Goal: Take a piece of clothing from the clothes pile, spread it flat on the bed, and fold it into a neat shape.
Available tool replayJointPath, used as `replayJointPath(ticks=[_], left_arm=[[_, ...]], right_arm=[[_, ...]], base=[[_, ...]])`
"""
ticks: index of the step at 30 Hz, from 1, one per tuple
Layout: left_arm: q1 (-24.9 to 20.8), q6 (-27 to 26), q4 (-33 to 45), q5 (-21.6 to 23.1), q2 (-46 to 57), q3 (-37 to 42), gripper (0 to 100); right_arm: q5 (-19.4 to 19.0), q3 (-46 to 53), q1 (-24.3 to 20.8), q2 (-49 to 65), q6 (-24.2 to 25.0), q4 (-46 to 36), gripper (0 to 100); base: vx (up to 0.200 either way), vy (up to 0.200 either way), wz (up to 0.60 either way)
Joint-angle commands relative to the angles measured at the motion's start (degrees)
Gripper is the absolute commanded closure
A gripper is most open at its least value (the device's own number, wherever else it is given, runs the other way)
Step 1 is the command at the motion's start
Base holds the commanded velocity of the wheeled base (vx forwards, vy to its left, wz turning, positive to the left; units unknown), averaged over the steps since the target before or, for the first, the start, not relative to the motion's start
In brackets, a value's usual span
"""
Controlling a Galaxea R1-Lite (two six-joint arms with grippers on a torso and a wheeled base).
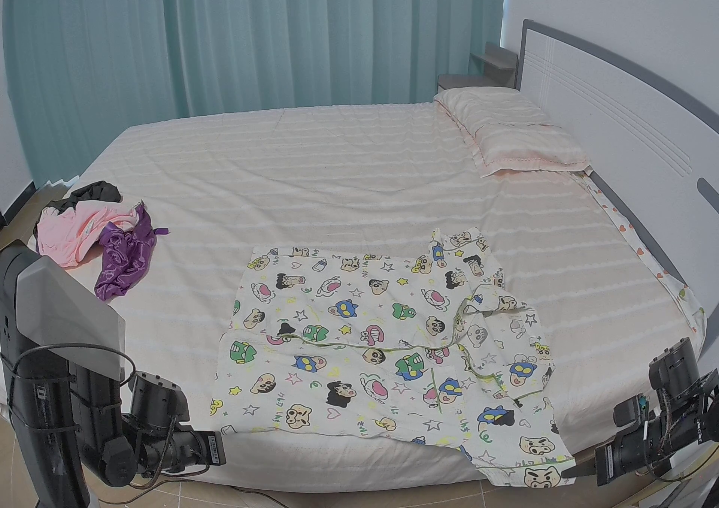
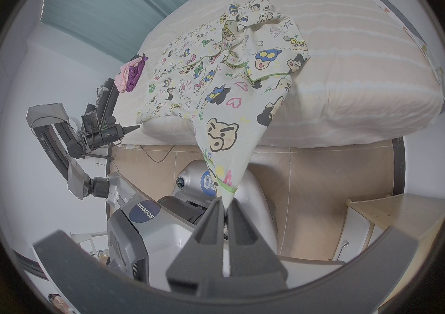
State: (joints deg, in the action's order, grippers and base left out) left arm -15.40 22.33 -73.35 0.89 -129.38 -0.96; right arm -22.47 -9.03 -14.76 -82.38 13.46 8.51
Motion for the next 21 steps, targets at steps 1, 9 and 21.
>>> replayJointPath(ticks=[1, 9, 21], left_arm=[[0.28, 0.43, -0.48, -0.01, 0.62, -1.15, 100], [0.54, 2.36, 0.23, -0.19, 5.80, -5.80, 100], [0.46, 0.25, 12.97, -0.80, 6.33, -9.14, 100]], right_arm=[[-0.03, -1.51, 0.35, 0.21, 0.25, 0.63, 100], [-0.30, -6.61, 0.70, -0.32, 0.78, 0.63, 100], [-0.74, -11.62, 4.74, -7.00, 0.34, 0.63, 100]], base=[[0.000, 0.000, 0.00], [0.000, 0.000, 0.00], [0.000, 0.000, 0.00]])
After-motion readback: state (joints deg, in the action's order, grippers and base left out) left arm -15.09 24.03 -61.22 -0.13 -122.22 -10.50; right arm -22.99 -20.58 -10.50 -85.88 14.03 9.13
